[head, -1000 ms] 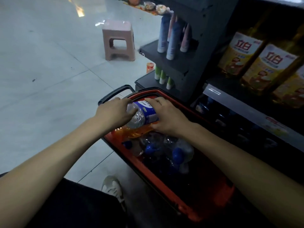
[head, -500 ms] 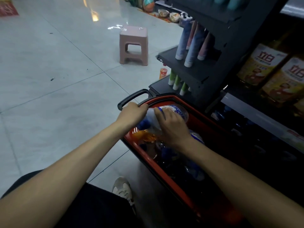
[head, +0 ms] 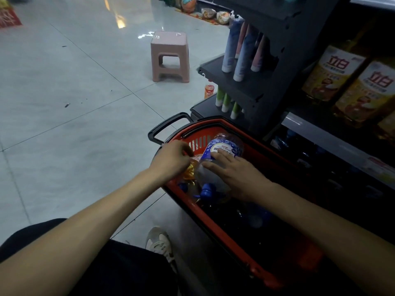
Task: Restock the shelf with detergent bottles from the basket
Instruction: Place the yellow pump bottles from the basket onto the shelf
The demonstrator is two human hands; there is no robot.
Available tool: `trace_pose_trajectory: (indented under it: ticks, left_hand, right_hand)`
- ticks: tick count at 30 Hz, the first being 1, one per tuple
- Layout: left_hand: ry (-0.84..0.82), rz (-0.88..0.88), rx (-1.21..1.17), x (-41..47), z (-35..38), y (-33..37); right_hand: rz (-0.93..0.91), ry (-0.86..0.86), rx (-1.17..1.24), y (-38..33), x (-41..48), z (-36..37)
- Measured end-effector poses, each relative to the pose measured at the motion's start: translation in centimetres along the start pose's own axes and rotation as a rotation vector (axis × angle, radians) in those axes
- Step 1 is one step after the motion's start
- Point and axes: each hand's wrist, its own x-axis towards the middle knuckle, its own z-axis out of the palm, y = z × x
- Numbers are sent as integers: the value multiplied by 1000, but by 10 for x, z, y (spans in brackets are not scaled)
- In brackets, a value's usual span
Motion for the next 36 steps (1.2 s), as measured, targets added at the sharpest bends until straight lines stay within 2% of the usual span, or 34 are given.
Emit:
trace_pose_trajectory:
  ticks: [1,3,6,9,14,21,25,29,33,36]
  left_hand:
    - [80,61,193,6,0,-4]
    - [116,136,378,17,1,-12]
    - [-58,185,538,30,14,-16]
    - [-268,130,693,37,29,-16]
    - [-236,133,855,39,49,-20]
    - [-102,226,824,36,52,-27]
    - [-52,247,852,25,36,-21]
    - [-38,175,740,13,14,-10]
    - [102,64,577,13,0,4]
    - [144,17,500,17,-9,11]
  right_hand:
    - [-12,-2,7,1,-1,-4]
    - [-16,-6,7,3,-3,-13]
    - [-1,-36,44,2,-5,-19]
    - [14,-57,102,1,-10,-18]
    - [31,-40,144,3,-14,-17]
    - [46,-4,220,6,-18,-15]
    - [96,36,348,10,-21,-17]
    - [147,107,487,12,-22,-13]
    - [255,202,600,15,-17,-15]
    - [318,225,617,14,-8,-17]
